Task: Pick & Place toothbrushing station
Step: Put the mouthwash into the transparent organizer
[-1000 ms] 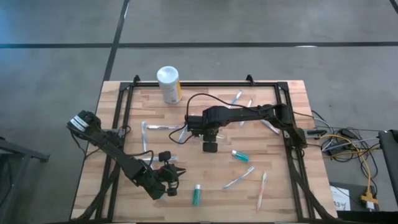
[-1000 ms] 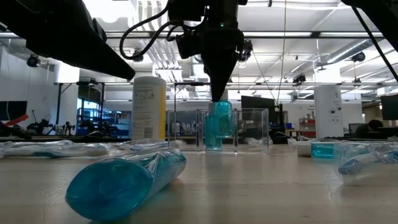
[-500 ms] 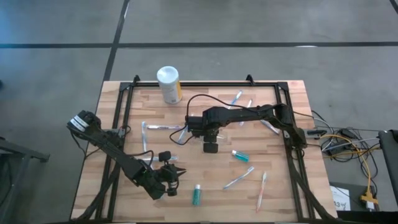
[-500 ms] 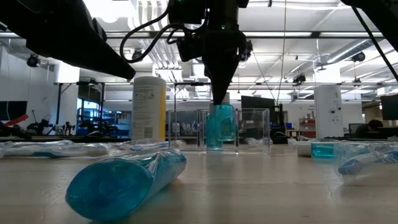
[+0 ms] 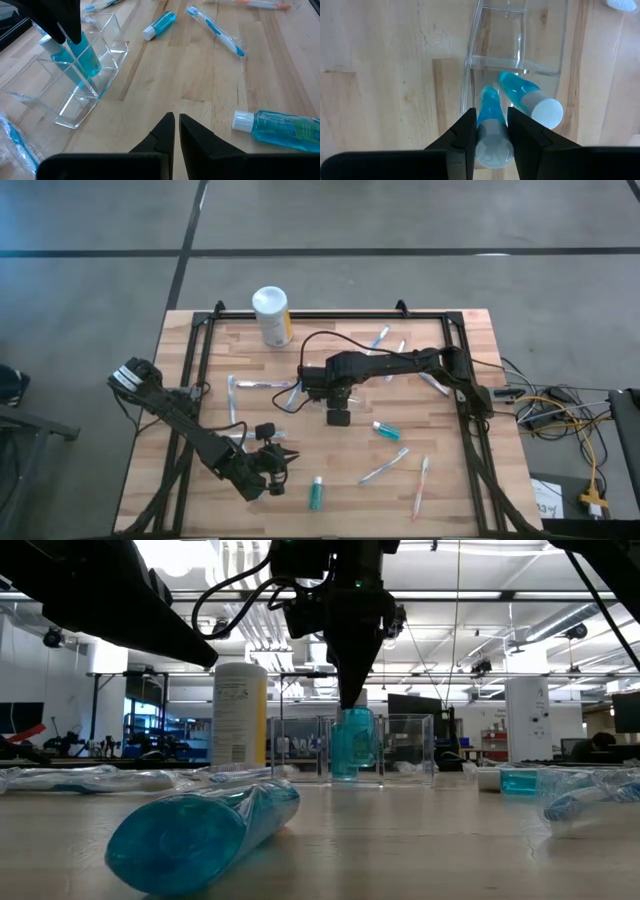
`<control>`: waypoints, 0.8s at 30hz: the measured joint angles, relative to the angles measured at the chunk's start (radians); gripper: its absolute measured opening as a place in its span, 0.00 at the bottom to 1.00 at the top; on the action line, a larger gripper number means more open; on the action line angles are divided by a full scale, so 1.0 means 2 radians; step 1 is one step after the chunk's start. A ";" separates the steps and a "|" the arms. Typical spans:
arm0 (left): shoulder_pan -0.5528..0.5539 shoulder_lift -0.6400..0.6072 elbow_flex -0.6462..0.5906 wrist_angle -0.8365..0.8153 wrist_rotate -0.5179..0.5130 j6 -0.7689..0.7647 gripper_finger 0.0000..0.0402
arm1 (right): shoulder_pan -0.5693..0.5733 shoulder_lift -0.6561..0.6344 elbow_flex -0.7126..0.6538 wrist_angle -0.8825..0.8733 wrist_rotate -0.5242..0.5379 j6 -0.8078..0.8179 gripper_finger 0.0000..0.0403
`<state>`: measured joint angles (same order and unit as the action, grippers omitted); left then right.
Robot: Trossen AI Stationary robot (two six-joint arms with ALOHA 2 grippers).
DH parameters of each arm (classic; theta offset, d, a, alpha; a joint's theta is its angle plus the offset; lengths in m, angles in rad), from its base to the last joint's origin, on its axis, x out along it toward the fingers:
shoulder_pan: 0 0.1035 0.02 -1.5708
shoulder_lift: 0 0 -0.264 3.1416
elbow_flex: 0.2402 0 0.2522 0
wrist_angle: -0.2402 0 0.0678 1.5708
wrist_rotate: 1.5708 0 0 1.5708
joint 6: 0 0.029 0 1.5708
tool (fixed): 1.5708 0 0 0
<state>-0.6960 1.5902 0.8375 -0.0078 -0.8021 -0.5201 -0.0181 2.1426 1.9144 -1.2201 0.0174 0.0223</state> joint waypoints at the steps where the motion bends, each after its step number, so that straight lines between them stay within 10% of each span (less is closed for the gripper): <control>1: 0.000 0.000 0.000 0.000 0.000 0.000 0.08 | 0.000 0.000 0.000 0.001 0.000 0.000 0.21; 24: -0.001 0.000 0.000 0.000 0.000 0.000 0.08 | 0.000 0.000 -0.008 0.030 0.005 0.011 0.22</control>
<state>-0.6983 1.5902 0.8371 -0.0078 -0.8021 -0.5198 -0.0175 2.1426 1.8977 -1.1602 0.0280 0.0448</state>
